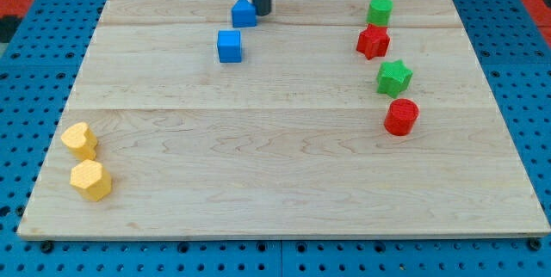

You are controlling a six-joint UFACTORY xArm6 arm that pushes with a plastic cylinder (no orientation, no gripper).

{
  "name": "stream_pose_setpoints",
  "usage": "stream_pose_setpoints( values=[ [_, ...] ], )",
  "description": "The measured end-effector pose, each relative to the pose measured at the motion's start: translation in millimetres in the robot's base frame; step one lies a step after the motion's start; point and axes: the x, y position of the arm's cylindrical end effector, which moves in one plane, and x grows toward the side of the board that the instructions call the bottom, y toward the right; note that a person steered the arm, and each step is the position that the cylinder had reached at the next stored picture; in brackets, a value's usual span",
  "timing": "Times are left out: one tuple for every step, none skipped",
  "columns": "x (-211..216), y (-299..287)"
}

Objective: Move the hexagon below the cube

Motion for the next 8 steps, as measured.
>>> stream_pose_setpoints(
  values=[
    [4.8,5.1],
    [72.1,33.6],
    [163.8,24.4],
    [272.2,-8.4],
    [358.9,-84.6],
    [366.1,-194.7],
    [346.2,-221.3],
    [325.3,-185.2]
  ],
)
